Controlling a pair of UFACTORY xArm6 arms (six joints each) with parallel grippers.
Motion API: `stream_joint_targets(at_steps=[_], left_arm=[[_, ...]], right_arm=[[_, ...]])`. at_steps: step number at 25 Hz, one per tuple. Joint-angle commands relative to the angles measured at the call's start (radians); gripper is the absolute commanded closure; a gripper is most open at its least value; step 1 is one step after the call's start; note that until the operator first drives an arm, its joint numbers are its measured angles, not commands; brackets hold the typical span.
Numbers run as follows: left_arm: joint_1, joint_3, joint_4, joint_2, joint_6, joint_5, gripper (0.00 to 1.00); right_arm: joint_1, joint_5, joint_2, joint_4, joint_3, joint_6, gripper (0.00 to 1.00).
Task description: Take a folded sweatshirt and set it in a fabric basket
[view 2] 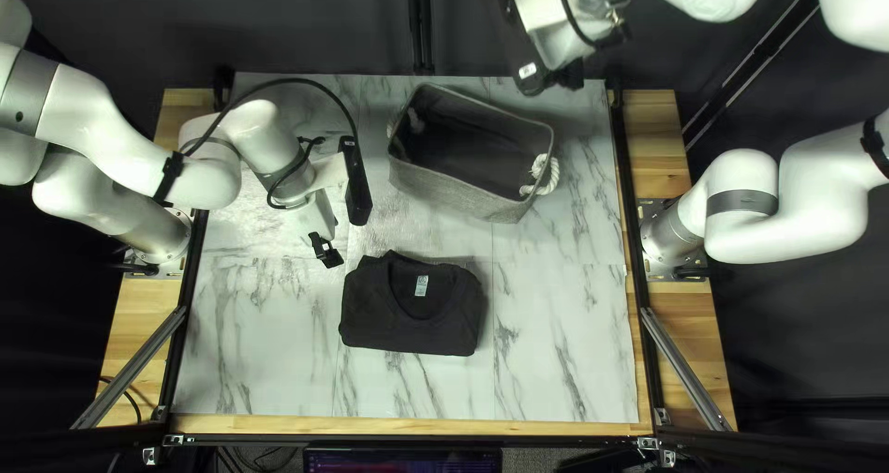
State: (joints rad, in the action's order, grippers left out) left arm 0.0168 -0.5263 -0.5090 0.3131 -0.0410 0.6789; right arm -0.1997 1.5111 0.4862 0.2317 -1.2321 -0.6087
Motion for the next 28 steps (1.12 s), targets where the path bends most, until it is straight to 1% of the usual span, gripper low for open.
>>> stream_joint_targets(at_steps=[1,4,5,6,28], left_arm=[[0.000,0.000,0.000,0.000,0.000,0.000,0.00],[0.000,0.000,0.000,0.000,0.000,0.000,0.00],[0.000,0.000,0.000,0.000,0.000,0.000,0.00],[0.000,0.000,0.000,0.000,0.000,0.000,0.00],[0.000,0.000,0.000,0.000,0.000,0.000,0.00]], right_arm=[[0.251,0.165,0.000,0.079,-0.055,0.245,0.00],[0.386,0.237,-0.036,0.093,-0.080,0.362,0.00],[0.420,0.256,-0.043,0.091,-0.086,0.388,0.00],[0.433,0.264,-0.049,0.089,-0.091,0.396,0.00],[0.433,0.264,-0.049,0.089,-0.091,0.396,0.00]])
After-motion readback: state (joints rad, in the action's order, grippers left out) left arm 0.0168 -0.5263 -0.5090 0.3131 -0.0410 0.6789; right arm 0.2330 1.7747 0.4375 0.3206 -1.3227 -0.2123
